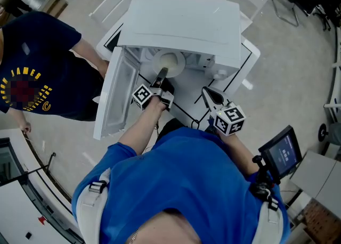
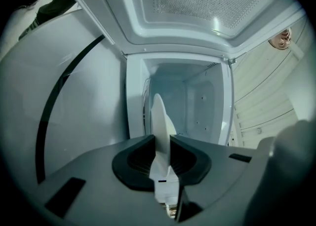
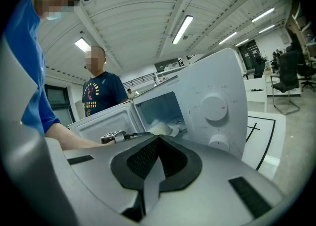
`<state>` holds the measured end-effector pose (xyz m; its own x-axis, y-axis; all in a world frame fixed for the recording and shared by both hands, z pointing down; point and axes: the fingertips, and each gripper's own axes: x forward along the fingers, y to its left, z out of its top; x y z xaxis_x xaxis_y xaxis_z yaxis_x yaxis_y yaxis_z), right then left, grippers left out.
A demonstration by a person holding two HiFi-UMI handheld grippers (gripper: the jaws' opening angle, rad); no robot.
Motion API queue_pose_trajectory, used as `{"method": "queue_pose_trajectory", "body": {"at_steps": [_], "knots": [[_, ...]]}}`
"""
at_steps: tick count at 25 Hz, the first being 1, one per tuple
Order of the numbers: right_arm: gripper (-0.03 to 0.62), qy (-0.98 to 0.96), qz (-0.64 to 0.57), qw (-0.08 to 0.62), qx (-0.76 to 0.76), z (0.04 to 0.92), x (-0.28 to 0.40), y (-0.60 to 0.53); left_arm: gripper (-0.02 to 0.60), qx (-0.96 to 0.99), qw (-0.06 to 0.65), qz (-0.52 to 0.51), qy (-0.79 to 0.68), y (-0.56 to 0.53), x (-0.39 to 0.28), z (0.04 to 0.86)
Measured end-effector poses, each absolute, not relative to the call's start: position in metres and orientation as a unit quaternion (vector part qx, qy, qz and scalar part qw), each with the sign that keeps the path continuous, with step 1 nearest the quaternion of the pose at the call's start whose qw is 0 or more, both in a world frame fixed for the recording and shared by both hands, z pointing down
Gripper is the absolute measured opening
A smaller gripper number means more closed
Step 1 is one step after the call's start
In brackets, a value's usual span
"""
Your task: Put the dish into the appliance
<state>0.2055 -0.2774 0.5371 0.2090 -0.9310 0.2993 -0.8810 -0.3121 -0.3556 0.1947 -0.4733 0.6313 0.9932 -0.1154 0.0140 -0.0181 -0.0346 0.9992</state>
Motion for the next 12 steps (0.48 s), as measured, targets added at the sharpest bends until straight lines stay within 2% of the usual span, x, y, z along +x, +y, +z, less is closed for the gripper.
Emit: {"method": "queue_pose_trajectory", "body": {"at_steps": [12], "knots": [[0.001, 0.582, -0.237, 0.053, -0.776, 0.536, 0.205, -0.279, 0.067, 0.722, 0.689, -0.037, -0.055, -0.481, 0.210, 0.634]]}}
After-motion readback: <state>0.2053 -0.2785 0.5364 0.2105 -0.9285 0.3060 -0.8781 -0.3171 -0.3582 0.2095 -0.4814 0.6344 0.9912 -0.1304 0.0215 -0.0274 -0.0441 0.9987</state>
